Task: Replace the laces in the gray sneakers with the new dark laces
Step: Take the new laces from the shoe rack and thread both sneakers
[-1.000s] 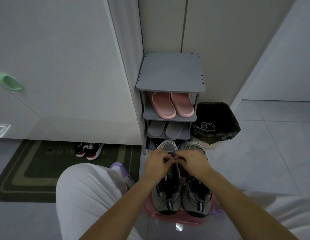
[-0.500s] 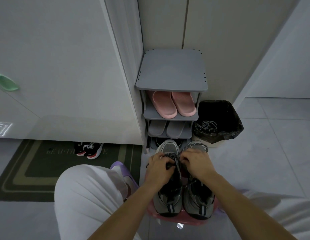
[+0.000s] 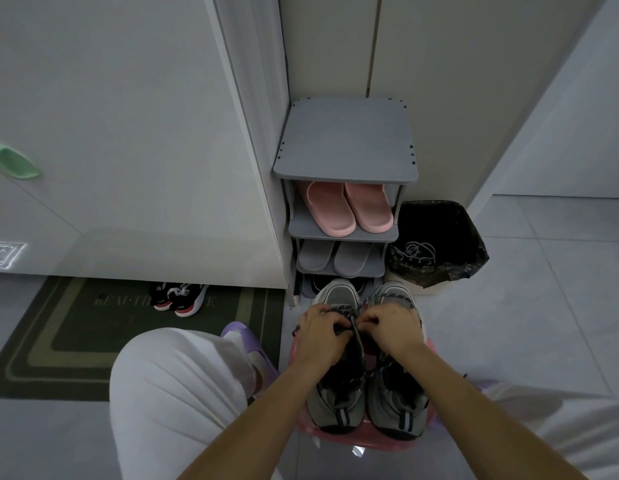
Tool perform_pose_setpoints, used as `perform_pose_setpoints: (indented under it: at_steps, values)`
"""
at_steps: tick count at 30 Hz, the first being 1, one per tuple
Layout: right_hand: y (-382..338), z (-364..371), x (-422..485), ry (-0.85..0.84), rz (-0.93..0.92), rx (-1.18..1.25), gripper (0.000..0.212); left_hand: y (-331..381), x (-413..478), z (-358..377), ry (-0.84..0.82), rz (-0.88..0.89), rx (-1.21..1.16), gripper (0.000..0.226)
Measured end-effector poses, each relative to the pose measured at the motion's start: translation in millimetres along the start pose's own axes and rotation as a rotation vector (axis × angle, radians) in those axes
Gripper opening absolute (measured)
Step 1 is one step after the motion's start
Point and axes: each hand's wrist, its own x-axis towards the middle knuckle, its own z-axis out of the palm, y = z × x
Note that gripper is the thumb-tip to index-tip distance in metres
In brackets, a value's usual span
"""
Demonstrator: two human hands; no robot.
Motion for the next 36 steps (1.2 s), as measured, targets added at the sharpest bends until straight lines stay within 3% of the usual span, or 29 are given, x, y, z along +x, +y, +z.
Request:
perform_pose_setpoints:
  at_steps: [4, 7, 15, 23, 29, 31, 34, 36]
  values:
    - [2, 1, -8, 0.038, -0.043, -0.046, 0.027, 2, 6, -1, 0.005, -0.020, -0.042, 0.017]
    - [-3, 5, -20, 0.194, -0.049, 0.171, 0.032, 4, 12, -2, -0.001, -0.033, -0.056, 0.013]
    - [-19, 0, -20, -0.066, 0.104, 0.248, 0.024, 5, 19, -5, -0.078, -0.041, 0.021, 0.007]
    - [-4, 3, -22, -0.083, 0.222, 0.506, 0.037, 4, 15, -24, 0.110, -0.005, 0.018, 0.015]
    - [-4, 5, -22, -0.076, 0.216, 0.525, 0.030, -38, 10, -69, 0.308, -0.298, -0.297, 0.025]
    - [-4, 6, -23, -0.072, 0.216, 0.522, 0.027, -53, 7, -73, 0.224, -0.398, -0.284, 0.015]
    - [-5, 7, -23, -0.062, 0.213, 0.514, 0.026, -59, 8, -66, 0.034, -0.391, -0.124, 0.024]
    - [-5, 6, -23, -0.055, 0.213, 0.510, 0.026, -48, 8, -58, 0.061, -0.327, -0.015, 0.015]
